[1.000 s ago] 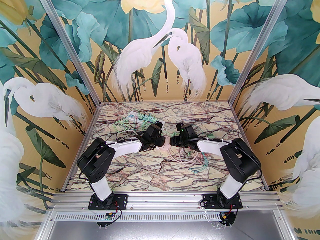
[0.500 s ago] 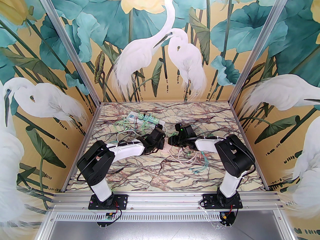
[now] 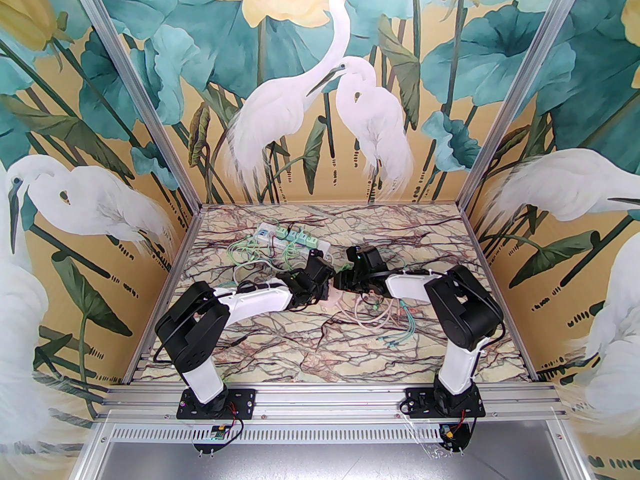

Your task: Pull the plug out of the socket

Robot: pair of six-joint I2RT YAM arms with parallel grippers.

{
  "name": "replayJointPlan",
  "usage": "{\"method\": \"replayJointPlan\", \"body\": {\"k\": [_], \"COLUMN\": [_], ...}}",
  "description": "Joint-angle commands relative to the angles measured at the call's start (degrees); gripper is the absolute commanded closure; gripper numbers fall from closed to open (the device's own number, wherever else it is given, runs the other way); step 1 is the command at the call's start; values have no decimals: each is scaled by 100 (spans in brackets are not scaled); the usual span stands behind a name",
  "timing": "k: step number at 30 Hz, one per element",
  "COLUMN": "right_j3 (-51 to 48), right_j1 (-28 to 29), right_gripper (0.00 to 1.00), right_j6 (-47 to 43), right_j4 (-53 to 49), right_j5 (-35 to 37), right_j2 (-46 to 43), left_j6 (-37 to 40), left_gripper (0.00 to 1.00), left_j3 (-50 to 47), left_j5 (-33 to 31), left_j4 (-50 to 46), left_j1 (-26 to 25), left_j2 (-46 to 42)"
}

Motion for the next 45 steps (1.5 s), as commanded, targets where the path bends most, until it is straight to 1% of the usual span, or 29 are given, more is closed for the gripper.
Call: {"method": "replayJointPlan", "body": {"k": [1,3,9,14,16,24,27,31,33,39,42,45], "right_j3": [-42,26,95,154,155,172,192,215,234,323,352,347], "right_j1": [288,374,386,386,384,394,410,456,473,524,542,543], "right_gripper": [62,63,65,67,67,69,69,69,69,69,69,69], "right_j6": [-101,-118,-123,-140,-140,-148,-158,-176,-189,-196,-215,-212], "right_j4": [-674,-769,-877,-939,-932,-966,-985,-1000,-1025,-1082,-1104,-1125], "right_j5": [399,417,519,526,537,589,595,611,641,631,651,664], "right_j2": [261,363,506,608,619,652,648,672,683,778,800,798], "left_j6": [-74,39,245,84,-1,-525,-550,-476,-388,90,162,97], "left_gripper": [80,81,80,81,81,81,81,81,82,82,82,83], "left_j3": [304,475,541,459,388,-292,-322,-230,-118,490,643,573], "left_j5": [65,-261,-636,-638,-487,826,854,837,652,-478,-724,-694], "left_j4": [-464,-626,-605,-583,-527,115,121,46,-76,-717,-856,-778], "left_j1": [-256,-407,-712,-702,-621,70,82,66,-22,-600,-743,-748], "left_j2": [175,306,454,417,301,-510,-607,-493,-411,159,361,348]}}
